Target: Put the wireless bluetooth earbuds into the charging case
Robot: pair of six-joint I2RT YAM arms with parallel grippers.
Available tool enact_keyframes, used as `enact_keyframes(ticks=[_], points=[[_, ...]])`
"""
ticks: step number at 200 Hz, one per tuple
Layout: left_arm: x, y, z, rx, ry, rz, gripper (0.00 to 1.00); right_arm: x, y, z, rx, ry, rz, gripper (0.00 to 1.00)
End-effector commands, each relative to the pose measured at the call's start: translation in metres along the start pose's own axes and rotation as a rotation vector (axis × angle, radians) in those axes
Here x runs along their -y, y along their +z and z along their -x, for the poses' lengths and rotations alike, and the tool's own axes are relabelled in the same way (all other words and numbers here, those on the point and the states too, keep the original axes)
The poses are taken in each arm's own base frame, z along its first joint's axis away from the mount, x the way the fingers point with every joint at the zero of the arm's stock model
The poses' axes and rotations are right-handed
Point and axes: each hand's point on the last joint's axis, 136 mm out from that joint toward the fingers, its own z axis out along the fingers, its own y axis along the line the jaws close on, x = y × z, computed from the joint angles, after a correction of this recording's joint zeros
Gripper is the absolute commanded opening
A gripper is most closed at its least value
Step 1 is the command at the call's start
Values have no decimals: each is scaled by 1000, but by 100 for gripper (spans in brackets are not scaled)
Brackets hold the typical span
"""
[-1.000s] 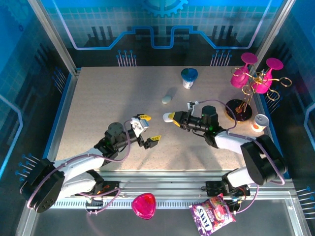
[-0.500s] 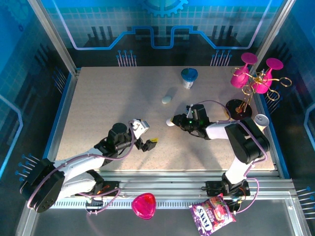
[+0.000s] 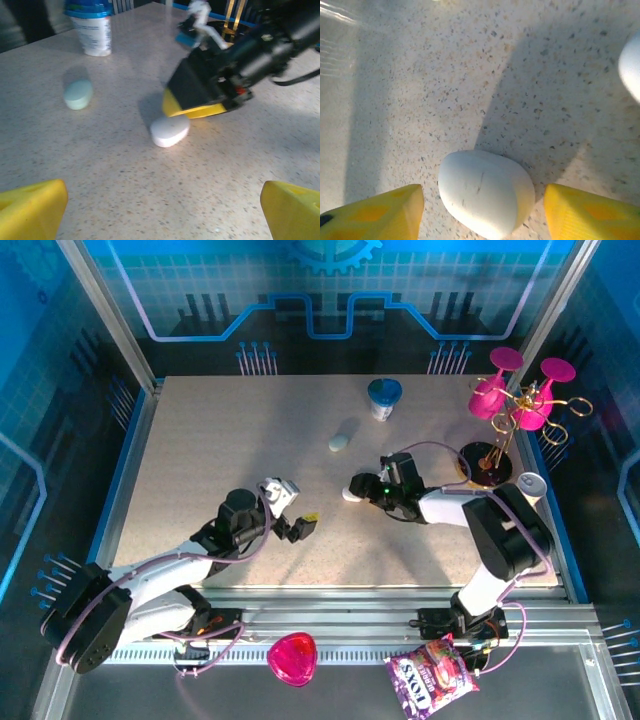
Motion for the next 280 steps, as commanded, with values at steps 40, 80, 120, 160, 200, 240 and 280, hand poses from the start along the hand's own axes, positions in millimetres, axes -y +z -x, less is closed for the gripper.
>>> enact_keyframes(ticks=[40,80,120,160,200,240,280], points=[[-100,-42,30,121,-35,445,99,2,-70,29,145,-291,-198,93],[-147,-65,3,72,-90,629,99,15,-118,63,342,-522,-385,100],[-170,-65,-36,16,-182,678,99,28,-133,79,477,-733,-486,100],[-187,-66,-44,5,-216,706,99,34,-145,92,620,-844,-498,100],[-206,-62,-44,13,-245,714,99,79,-142,97,667,-744,-471,100],[-226,-42,-47,-2,-270,656,99,86,-140,115,716,-700,-417,100],[-237,-40,-58,-10,-337,644,99,101,-115,128,670,-669,-329,100]])
